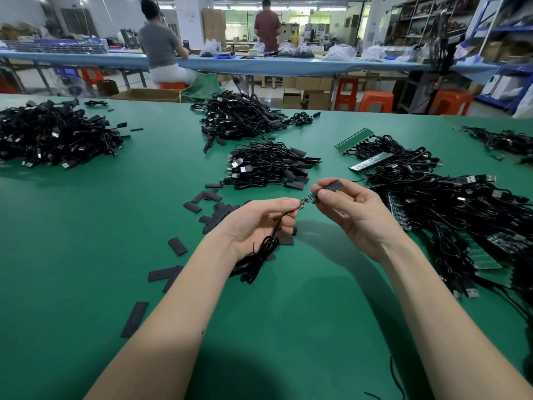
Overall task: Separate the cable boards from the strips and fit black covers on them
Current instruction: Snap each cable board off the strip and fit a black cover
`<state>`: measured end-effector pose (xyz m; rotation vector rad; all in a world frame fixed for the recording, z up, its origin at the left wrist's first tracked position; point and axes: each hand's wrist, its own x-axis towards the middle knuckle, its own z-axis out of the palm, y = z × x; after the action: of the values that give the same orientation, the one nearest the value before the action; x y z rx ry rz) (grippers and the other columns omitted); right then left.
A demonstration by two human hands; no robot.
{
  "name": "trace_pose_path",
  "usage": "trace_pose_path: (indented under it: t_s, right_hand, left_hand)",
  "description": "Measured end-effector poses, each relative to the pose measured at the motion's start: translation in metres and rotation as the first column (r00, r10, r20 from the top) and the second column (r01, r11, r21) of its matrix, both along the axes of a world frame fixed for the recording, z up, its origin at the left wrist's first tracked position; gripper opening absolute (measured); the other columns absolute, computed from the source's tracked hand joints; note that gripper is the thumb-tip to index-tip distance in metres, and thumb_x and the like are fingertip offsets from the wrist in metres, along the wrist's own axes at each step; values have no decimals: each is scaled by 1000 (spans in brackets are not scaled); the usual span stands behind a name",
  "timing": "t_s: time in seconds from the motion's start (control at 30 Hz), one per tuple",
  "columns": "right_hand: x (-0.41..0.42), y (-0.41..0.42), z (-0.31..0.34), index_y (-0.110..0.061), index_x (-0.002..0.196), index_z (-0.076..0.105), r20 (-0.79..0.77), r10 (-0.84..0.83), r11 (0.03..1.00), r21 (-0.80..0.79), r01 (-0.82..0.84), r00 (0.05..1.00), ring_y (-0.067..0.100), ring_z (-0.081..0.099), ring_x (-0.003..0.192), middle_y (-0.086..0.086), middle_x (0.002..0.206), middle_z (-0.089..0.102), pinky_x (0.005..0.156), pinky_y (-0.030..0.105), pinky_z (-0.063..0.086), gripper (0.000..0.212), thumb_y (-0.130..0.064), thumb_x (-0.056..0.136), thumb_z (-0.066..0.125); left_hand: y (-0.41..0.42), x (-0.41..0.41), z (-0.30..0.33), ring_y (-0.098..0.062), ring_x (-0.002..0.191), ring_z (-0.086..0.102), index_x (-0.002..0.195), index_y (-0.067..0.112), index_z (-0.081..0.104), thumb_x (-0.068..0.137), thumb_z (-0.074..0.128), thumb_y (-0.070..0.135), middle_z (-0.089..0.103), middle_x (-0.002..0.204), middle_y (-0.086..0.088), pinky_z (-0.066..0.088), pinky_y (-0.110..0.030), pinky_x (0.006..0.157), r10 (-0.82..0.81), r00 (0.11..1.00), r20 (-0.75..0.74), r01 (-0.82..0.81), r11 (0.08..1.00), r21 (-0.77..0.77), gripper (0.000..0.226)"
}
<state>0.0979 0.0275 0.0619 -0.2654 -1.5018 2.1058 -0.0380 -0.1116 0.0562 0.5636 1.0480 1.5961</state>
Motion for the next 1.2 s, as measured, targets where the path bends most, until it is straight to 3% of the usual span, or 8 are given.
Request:
trace_pose_path:
  t_s: [0.17, 0.43, 0.63, 1.03, 1.2]
  right_hand:
    - [10, 6, 4, -18, 83, 82, 105, 130, 991, 30, -133, 986, 8, 72, 82, 4, 92, 78, 76, 19, 56, 17, -9, 69, 76]
    - [6, 1, 2, -20, 83, 81, 52, 87, 989, 112, -92, 995, 8, 70, 84, 4, 91, 77, 78, 19, 56, 19, -9, 69, 77]
    - [8, 2, 1, -22, 84, 81, 63, 160, 983, 81, -164, 985, 7, 69, 85, 3, 94, 77, 78, 18, 55, 21, -8, 69, 75]
    - [3, -1, -2, -24, 89, 80, 12, 100, 970, 221, -101, 995, 10, 69, 90, 3, 98, 77, 85, 23, 55, 23, -14, 68, 82]
    - [2, -3, -3, -23, 86, 80, -12, 162, 982, 101, -160, 987, 8, 70, 88, 2, 95, 77, 81, 20, 55, 21, -10, 69, 80]
  left_hand:
    - [-7, -4, 3, -6, 56, 49, 68, 15, 71, 81, 66, 11, 56, 68, 1, 46, -17, 53, -110, 985, -131, 103, 993, -57, 14]
    - [-10, -4, 7, -4, 57, 47, 65, 19, 70, 84, 63, 13, 53, 68, 5, 44, -15, 55, -128, 975, -180, 128, 992, -11, 21]
    - [-10, -3, 6, -5, 58, 47, 71, 17, 73, 86, 63, 10, 52, 68, 5, 45, -17, 57, -147, 972, -182, 150, 989, 2, 20]
    - [-11, -8, 4, -7, 58, 50, 78, 13, 74, 87, 67, 7, 55, 70, 1, 46, -17, 58, -132, 971, -198, 132, 991, -12, 13]
    - [-11, -7, 6, -7, 57, 49, 77, 14, 74, 86, 64, 10, 55, 69, 1, 46, -17, 57, -157, 963, -220, 157, 987, -20, 13]
